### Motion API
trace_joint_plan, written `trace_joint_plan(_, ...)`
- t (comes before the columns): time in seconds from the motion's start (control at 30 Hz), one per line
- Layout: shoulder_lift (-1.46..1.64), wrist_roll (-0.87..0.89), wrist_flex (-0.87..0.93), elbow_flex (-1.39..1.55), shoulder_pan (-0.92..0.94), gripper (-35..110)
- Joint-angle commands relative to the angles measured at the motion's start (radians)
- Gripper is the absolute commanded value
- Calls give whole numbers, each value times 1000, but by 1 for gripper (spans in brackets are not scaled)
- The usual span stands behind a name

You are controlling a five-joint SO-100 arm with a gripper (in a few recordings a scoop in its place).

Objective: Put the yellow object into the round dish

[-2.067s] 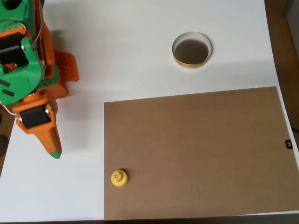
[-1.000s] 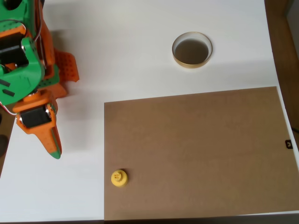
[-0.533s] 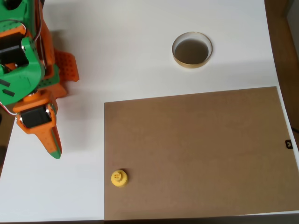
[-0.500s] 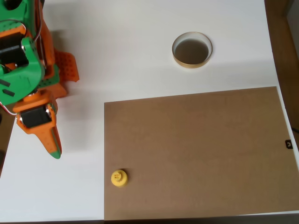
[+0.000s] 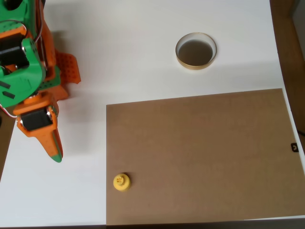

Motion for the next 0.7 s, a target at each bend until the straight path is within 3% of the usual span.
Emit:
trace_joint_plan(0.0,23,-6,-3,-8,6,1)
trace_joint_plan(0.67,23,-52,17,-12,20,11)
